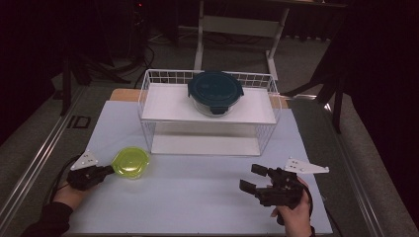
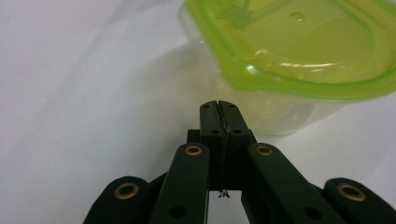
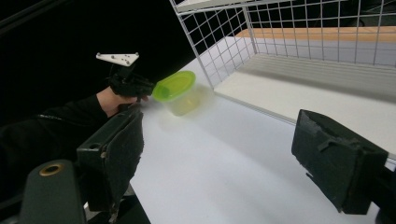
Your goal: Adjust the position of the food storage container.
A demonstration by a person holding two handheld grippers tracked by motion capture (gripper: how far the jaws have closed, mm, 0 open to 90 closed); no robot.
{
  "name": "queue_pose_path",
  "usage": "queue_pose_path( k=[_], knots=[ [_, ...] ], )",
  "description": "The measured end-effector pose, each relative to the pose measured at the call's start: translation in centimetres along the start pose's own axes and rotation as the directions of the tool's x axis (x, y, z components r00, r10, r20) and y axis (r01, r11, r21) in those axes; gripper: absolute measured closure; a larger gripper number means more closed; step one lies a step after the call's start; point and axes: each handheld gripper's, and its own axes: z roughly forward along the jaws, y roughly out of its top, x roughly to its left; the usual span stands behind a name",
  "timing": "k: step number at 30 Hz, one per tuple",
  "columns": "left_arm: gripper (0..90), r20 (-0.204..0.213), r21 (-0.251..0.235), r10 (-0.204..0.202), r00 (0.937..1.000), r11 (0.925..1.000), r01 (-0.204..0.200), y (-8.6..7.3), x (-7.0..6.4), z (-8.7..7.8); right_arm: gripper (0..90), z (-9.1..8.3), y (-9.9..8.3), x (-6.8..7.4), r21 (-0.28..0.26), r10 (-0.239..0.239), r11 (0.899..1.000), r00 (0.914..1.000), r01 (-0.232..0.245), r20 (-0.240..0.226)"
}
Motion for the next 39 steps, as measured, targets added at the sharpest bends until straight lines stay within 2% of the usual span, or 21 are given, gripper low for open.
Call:
queue_pose_path(
  k=[6, 9, 11, 15, 20, 26, 32, 38, 39],
  knots=[
    [89.4, 0.034, 0.005, 0.018, 0.9993, 0.9998, -0.018, 0.1, -0.4, 0.3, 16.2, -0.2, 0.0, 0.0, -0.004, 0.000, 1.000, 1.0000, 0.000, 0.002],
    [89.4, 0.069, 0.012, 0.045, 0.9966, 0.9989, -0.046, 0.2, -1.1, 0.4, 16.4, -0.2, 0.0, -0.1, -0.004, 0.005, 1.000, 1.0000, -0.005, 0.004],
    [89.4, 0.096, 0.008, 0.042, 0.9945, 0.9990, -0.043, 0.2, -1.1, 0.5, 17.3, -0.2, 0.0, -0.1, -0.004, 0.006, 1.000, 1.0000, -0.006, 0.005],
    [89.3, 0.051, 0.021, 0.023, 0.9984, 0.9995, -0.024, 0.0, -0.7, 0.8, 17.2, -0.2, 0.0, 0.0, -0.005, 0.001, 1.000, 1.0000, -0.001, 0.002],
    [89.3, 0.040, 0.016, 0.022, 0.9990, 0.9996, -0.023, 0.4, -0.3, 1.4, 17.3, -0.2, 0.0, 0.0, -0.003, 0.000, 1.000, 1.0000, 0.000, 0.008],
    [89.3, 0.065, 0.020, 0.035, 0.9973, 0.9992, -0.036, 0.8, -0.8, 2.0, 17.3, -0.3, -0.1, -0.4, -0.003, 0.013, 1.000, 0.9999, -0.013, 0.010],
    [89.3, 0.100, 0.004, 0.043, 0.9941, 0.9991, -0.043, 1.3, -1.5, 2.3, 17.3, -0.3, -0.1, -0.2, -0.001, 0.009, 1.000, 0.9999, -0.009, 0.008],
    [89.3, 0.114, 0.014, 0.080, 0.9902, 0.9965, -0.082, 2.2, -2.6, 3.3, 17.3, -0.3, -0.1, -0.2, -0.002, 0.010, 1.000, 0.9999, -0.010, 0.006],
    [89.3, 0.125, 0.009, 0.077, 0.9892, 0.9969, -0.078, 2.4, -2.8, 3.4, 17.3, -0.3, -0.2, -0.2, -0.002, 0.009, 1.000, 0.9999, -0.009, 0.006]
  ],
)
